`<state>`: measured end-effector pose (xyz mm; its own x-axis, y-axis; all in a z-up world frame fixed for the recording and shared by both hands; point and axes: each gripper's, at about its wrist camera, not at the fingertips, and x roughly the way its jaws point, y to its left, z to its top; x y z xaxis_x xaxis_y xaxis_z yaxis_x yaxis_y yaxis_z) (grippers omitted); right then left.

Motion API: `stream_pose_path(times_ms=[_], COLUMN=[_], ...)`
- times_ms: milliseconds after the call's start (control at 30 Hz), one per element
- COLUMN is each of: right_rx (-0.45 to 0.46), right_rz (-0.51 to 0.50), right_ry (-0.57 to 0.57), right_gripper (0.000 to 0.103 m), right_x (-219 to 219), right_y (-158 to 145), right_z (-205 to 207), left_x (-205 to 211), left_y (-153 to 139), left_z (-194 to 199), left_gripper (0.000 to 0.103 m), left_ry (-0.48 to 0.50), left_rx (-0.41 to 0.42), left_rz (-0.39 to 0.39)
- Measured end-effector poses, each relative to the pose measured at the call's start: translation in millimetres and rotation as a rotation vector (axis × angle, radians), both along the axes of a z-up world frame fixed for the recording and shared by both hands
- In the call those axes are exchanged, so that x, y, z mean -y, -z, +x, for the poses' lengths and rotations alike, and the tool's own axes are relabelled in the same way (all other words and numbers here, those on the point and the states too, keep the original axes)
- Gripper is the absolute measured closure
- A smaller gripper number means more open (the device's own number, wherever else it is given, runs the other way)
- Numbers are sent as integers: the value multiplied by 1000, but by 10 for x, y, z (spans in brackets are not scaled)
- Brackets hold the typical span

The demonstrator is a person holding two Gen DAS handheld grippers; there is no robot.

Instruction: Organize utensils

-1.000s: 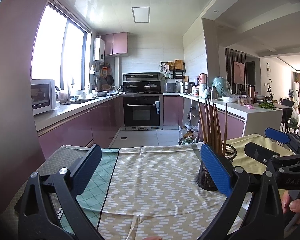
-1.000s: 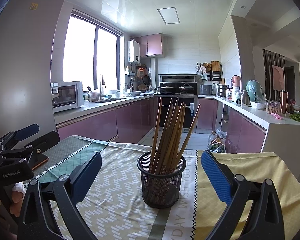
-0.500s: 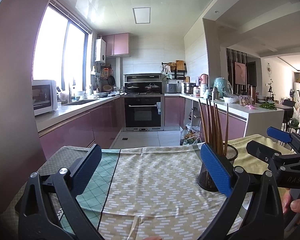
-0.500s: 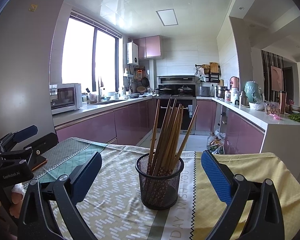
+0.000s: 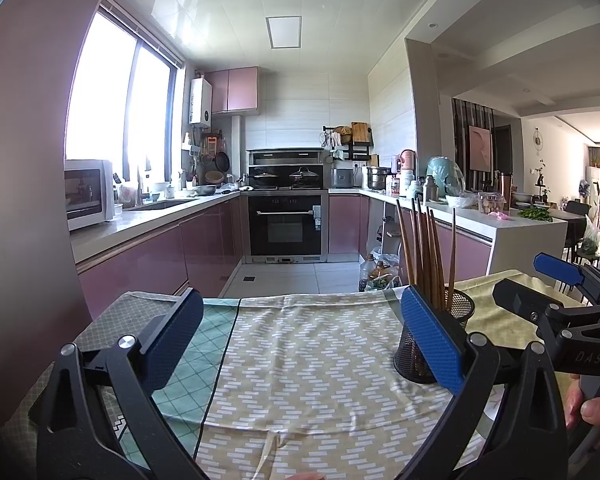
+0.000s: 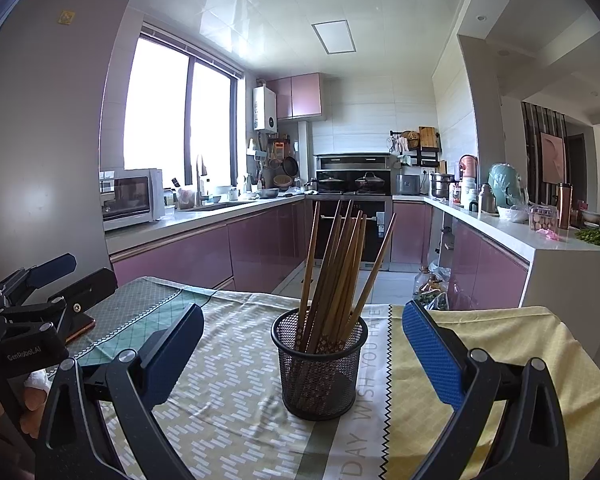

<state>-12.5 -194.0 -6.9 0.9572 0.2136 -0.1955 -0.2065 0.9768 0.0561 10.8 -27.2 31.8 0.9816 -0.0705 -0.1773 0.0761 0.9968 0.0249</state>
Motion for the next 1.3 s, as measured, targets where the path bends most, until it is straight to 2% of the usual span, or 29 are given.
stream_pose_path(times_ms=[1300], right_rx=[7], right_rz=[-4], right_ry=[-2], right_gripper=[7], right_x=[-48], right_y=[-19], right_z=[-23], left_x=[16], left_y=[-18], left_z=[-36], left_gripper=[6], left_ry=[-6], left_rx=[4], left_rz=[-10])
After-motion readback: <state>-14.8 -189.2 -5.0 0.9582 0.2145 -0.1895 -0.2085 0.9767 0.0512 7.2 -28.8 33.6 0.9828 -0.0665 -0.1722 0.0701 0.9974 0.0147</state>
